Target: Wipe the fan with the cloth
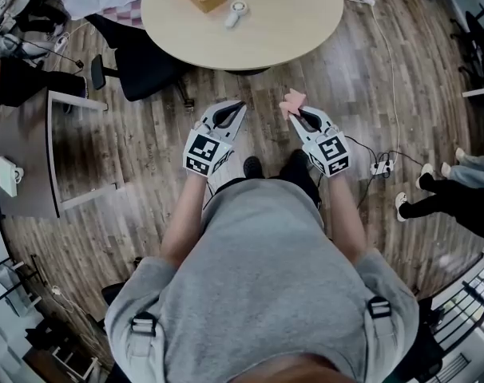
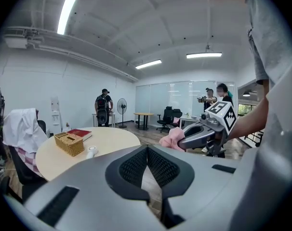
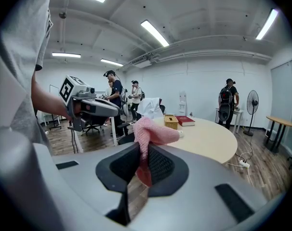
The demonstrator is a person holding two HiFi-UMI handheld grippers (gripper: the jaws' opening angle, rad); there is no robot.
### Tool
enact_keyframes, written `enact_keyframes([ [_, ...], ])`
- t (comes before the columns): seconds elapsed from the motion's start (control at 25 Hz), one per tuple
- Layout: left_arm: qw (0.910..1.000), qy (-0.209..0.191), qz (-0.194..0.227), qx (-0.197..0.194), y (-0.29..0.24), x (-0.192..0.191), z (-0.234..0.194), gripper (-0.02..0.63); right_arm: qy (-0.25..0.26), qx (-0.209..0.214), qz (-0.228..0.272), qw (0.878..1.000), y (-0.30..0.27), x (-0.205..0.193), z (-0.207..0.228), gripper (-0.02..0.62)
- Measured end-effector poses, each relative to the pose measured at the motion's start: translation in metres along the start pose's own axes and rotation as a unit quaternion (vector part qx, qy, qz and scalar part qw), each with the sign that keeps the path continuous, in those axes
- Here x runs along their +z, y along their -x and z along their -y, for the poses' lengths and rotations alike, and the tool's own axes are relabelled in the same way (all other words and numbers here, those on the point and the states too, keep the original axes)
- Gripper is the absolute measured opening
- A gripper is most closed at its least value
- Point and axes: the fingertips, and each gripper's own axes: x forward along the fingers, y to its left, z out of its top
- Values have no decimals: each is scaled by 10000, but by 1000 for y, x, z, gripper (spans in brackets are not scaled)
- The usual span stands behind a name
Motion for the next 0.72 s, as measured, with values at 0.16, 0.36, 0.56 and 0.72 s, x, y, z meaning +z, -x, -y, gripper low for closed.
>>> enact_keyframes([
  [0.16,10000,-83,-23,-39,4,1,-3,21,94,-42,-35,9999,-3,4,-4,43],
  [0.36,9998,-192,7,53,10,1,-7,21,152,-108,-39,9998,-4,3,-8,44],
  [0.56,9998,-115,163,-45,14,5,-9,23,145,-127,-94,9998,-5,2,-11,44],
  [0.72,9991,63,382,-165,18,9,-13,33,196,-122,-175,9996,-10,-2,-19,44],
])
